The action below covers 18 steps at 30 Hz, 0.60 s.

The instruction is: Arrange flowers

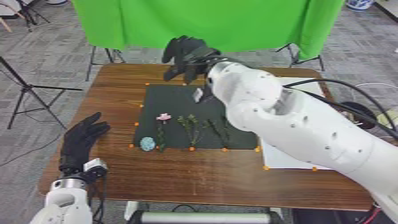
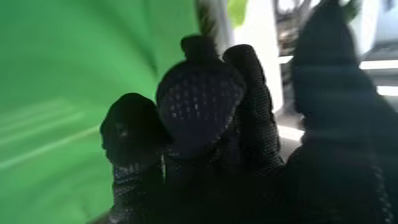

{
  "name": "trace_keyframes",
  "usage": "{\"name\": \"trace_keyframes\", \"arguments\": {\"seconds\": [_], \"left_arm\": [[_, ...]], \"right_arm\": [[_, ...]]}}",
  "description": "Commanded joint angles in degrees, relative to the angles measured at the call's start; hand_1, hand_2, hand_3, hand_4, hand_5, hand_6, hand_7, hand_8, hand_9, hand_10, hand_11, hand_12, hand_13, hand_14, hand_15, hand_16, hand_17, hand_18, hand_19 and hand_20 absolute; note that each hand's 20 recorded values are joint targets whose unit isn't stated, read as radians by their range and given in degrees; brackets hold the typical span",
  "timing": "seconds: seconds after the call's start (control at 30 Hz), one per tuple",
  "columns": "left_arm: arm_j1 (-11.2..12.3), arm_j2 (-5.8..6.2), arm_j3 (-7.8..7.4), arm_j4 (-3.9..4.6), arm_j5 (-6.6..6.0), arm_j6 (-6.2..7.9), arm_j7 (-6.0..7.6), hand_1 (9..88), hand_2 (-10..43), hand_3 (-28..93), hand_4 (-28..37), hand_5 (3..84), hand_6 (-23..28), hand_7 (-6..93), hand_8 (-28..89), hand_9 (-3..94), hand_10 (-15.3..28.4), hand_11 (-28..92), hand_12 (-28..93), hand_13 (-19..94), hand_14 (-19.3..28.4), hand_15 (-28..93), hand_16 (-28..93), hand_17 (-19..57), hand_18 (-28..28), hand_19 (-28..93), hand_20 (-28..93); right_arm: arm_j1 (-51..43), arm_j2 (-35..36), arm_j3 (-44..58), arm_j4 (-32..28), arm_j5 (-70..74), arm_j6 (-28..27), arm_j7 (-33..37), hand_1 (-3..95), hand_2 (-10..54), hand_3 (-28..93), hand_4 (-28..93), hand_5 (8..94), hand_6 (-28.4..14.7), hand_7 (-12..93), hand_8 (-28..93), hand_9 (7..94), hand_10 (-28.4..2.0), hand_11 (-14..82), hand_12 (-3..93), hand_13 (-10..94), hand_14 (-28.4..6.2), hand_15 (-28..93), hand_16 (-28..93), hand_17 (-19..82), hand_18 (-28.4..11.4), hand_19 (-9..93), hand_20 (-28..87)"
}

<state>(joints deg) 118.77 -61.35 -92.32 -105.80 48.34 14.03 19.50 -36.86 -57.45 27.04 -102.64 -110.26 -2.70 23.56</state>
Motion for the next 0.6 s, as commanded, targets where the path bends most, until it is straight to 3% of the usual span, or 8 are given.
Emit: {"name": "trace_keyframes", "arguments": {"seconds": [0.03,0.23,0.27,0.4,0.6], "left_arm": [[1.5,-0.71,0.06,-0.24,0.49,0.31,-0.60,17.2,-4.8,76,-28.3,49.2,1.4,15.2,-8,51.8,13.5,22,13,43,16.6,24,-2,11.5,11.2,4,19],[2.0,-1.04,0.11,-0.60,0.60,0.42,-0.33,17.2,-4.8,76,-28.3,49.2,1.4,15.3,-8,51.8,13.6,21,13,43,16.6,24,-2,11.5,11.2,4,19],[1.2,-0.92,0.42,-0.14,0.60,0.12,-0.39,17.2,-4.7,76,-28.3,49.2,1.4,15.3,-8,51.8,13.6,21,13,43,16.6,24,-2,11.5,11.2,4,19],[2.1,-1.18,0.05,-0.47,0.49,0.44,-0.43,17.2,-4.8,76,-28.3,49.2,1.4,15.3,-8,51.8,13.5,21,13,43,16.7,24,-2,11.5,11.2,4,19],[2.4,-1.58,0.24,-0.56,0.59,0.36,-0.19,17.2,-4.7,76,-28.3,49.2,1.4,15.2,-8,51.8,13.5,21,13,43,16.7,24,-2,11.5,11.2,4,19]], "right_arm": [[-8.1,21.5,17.0,-4.4,-0.1,-1.2,5.0,29.3,-9.5,68,-15,52.7,2.4,11,-9,57.5,-15.9,7.5,15.2,87,-3.6,56,29,58,-13.9,93,47],[-19.1,29.0,26.8,-4.6,-1.1,-2.6,7.2,26.1,-9.5,66,-15,49.4,1.6,10,-8,54.4,-17.0,6.9,14.8,85,-4.4,56,28,57,-14.9,93,45],[-22.4,30.0,29.8,-4.9,-1.3,-3.6,8.2,25.8,-9.5,66,-15,49.3,1.6,9,-8,54.0,-17.1,6.8,14.7,85,-4.5,56,28,57,-15.0,93,45],[-32.5,31.4,38.4,-4.1,-0.9,-6.8,10.0,25.1,-9.5,66,-15,48.5,1.6,9,-7,52.3,-17.2,6.5,14.4,84,-5.6,56,28,55,-16.0,93,45],[-37.9,30.8,40.7,-0.2,-0.4,-8.1,12.3,25.0,-9.5,65,-15,47.9,1.4,9,-7,51.8,-17.3,6.6,14.4,83,-6.1,57,27,54,-16.4,93,44]]}}
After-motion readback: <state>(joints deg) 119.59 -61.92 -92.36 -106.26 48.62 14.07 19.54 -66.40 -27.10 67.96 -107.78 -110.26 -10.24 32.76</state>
